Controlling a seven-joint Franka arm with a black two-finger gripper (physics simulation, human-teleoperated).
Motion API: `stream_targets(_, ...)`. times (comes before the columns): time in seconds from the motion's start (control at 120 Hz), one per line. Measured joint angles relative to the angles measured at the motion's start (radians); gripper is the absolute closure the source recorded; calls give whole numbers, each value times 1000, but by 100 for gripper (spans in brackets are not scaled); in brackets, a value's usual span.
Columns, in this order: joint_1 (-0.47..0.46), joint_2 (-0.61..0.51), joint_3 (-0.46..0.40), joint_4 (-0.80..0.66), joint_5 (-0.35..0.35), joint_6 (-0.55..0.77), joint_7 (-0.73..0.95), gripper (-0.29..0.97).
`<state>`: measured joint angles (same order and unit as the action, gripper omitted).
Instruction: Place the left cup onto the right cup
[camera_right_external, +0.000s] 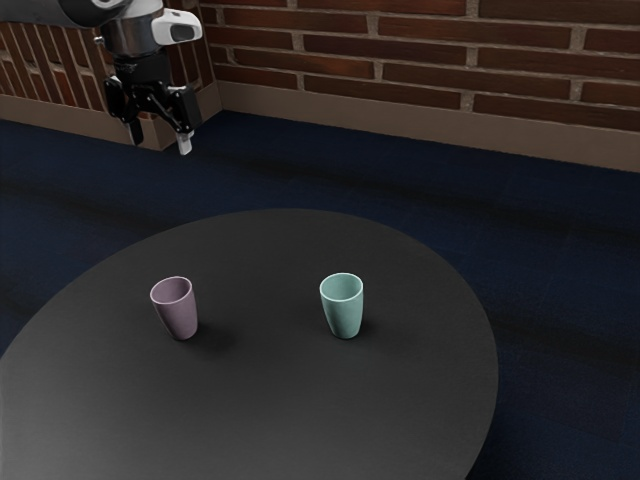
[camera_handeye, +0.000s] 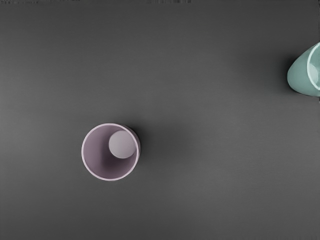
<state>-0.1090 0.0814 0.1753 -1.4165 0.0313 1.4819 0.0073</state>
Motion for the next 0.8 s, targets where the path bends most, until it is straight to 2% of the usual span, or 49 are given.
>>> stream_targets(0.433, -1, -2, 12, -7, 8, 0, 18, 0)
stream_targets(0.8, 3, 27, 89, -28, 10, 10, 52, 0)
